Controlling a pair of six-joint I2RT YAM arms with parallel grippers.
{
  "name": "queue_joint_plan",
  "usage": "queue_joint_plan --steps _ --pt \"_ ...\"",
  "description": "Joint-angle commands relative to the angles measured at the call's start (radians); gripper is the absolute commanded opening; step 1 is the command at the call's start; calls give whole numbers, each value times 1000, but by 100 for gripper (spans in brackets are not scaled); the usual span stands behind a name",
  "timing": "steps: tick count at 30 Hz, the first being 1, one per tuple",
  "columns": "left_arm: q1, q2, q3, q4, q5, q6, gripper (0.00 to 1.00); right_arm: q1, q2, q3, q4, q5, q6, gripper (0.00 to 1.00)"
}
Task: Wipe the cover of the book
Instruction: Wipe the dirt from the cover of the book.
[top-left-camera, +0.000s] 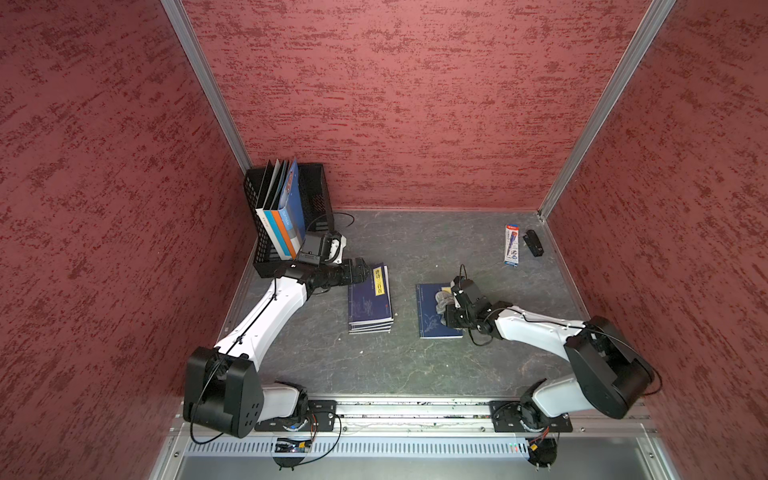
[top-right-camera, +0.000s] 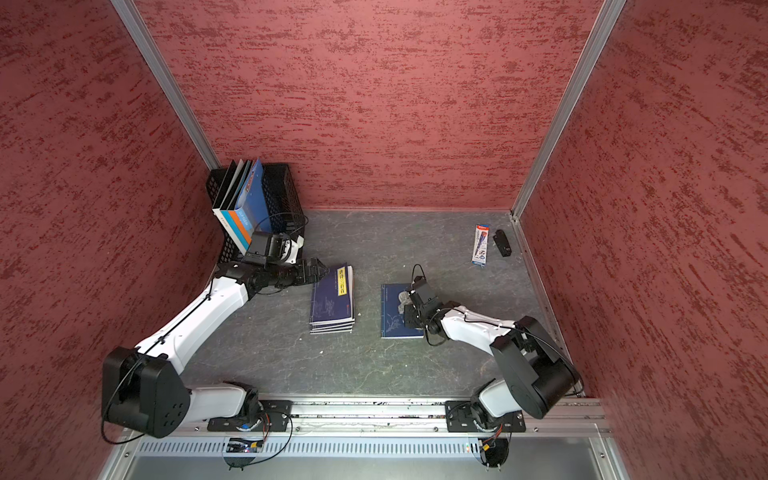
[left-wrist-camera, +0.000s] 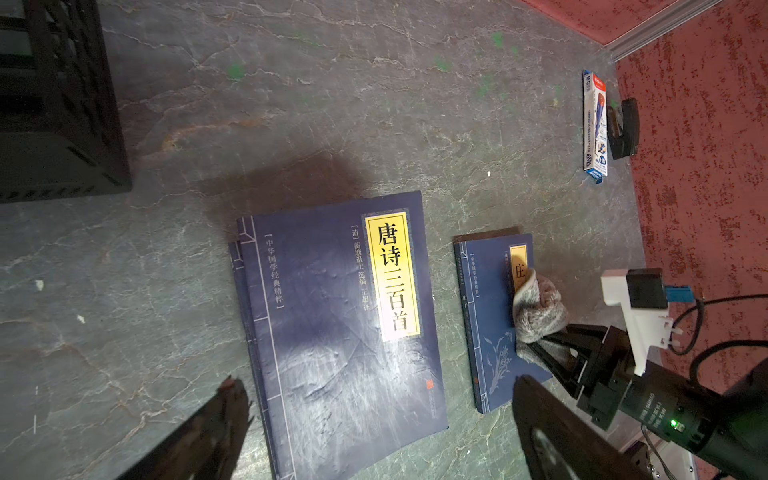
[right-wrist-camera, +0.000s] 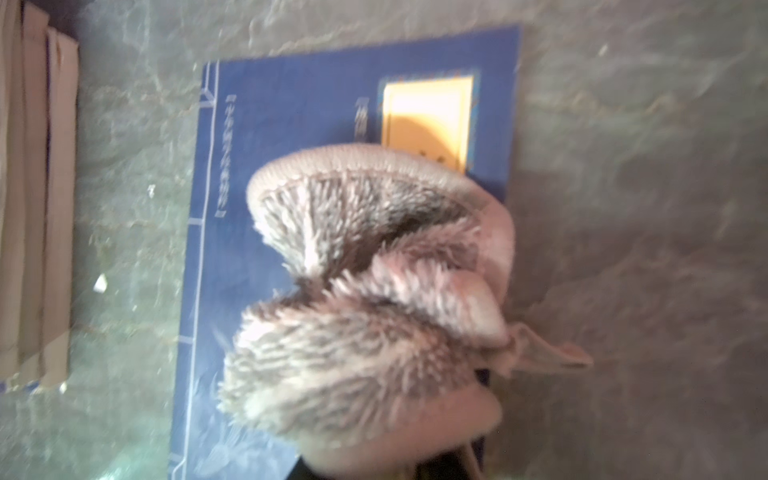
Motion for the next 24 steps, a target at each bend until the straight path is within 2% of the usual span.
queue_joint_plan --steps 1,7,12,18,24 --pt "12 14 30 -1 4 18 100 52 18 -78 -162 -37 101 21" --pt "19 15 29 -2 4 20 100 75 -57 -131 -177 -35 166 21" --pt "21 19 27 1 7 20 100 78 -77 -137 -178 -54 163 21" --pt "23 17 27 -1 7 15 100 81 -4 -96 -110 -47 123 21" --pt "23 -7 21 -14 5 9 100 25 181 41 -38 3 65 22"
